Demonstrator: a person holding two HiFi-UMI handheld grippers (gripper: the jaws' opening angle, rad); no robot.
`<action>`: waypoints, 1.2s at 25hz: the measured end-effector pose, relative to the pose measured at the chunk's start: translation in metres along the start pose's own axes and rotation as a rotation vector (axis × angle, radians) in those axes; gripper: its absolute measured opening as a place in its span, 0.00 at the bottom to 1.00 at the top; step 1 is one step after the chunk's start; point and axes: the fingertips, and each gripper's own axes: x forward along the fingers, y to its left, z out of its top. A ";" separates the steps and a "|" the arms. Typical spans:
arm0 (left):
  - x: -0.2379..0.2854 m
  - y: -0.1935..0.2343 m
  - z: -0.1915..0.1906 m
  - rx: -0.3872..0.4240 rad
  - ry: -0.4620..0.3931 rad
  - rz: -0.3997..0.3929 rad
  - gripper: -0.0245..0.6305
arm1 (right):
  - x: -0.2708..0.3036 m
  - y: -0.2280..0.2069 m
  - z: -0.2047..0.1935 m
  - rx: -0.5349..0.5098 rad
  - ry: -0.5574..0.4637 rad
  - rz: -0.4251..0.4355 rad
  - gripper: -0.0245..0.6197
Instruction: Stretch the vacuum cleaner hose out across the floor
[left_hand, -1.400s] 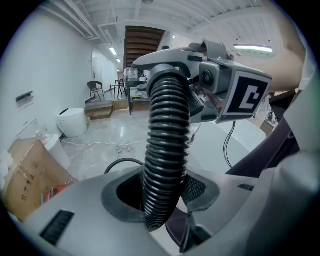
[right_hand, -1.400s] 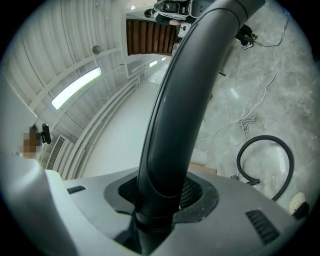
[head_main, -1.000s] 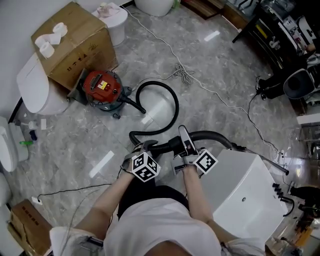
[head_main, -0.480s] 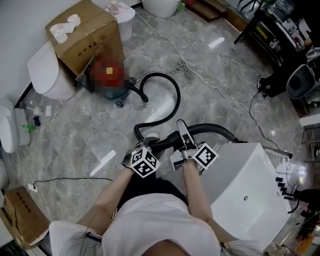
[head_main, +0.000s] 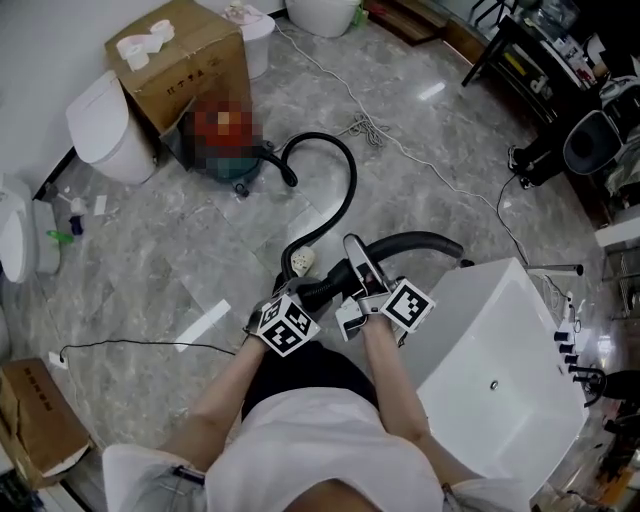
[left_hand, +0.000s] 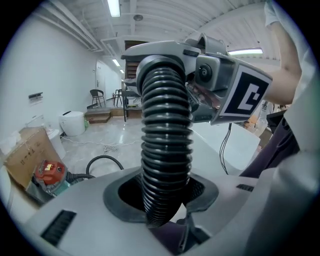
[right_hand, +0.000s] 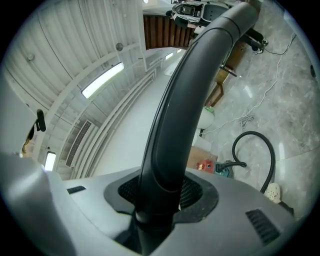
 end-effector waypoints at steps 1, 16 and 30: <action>-0.004 -0.009 -0.003 -0.014 -0.007 0.000 0.29 | -0.005 0.006 -0.006 -0.004 0.011 0.006 0.29; -0.038 -0.077 -0.035 -0.114 -0.020 -0.027 0.28 | -0.053 0.039 -0.055 0.012 -0.003 0.009 0.29; -0.098 -0.095 -0.089 -0.148 0.004 -0.087 0.28 | -0.047 0.076 -0.130 0.026 0.037 -0.004 0.29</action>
